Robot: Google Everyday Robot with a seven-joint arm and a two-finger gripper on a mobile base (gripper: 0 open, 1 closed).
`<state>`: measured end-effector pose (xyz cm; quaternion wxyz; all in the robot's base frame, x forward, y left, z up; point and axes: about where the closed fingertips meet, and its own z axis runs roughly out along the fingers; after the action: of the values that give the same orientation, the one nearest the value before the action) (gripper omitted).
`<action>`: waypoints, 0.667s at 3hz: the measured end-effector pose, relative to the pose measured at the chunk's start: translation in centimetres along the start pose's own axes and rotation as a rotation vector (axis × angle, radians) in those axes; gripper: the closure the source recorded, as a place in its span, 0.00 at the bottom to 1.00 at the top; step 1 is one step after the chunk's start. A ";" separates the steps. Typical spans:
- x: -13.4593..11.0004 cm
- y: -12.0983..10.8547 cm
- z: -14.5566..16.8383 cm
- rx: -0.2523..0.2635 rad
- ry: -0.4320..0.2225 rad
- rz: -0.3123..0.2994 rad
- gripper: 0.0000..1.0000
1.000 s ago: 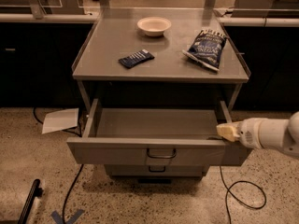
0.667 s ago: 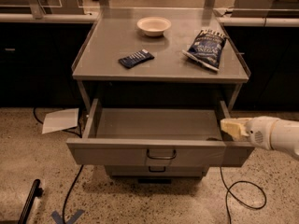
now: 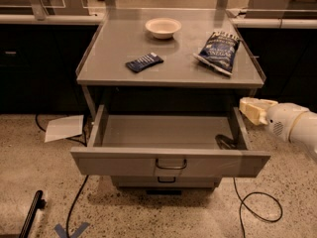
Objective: Open top drawer
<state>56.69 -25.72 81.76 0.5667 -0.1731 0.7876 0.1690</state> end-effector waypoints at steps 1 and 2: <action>0.0 0.1 0.1 -0.002 0.000 0.001 0.62; 0.0 0.1 0.1 -0.003 0.000 0.001 0.38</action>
Offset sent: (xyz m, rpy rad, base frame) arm 0.0005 0.0012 0.0000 0.0012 0.0007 0.0019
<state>56.75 -25.58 81.76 0.5663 -0.1736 0.7875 0.1702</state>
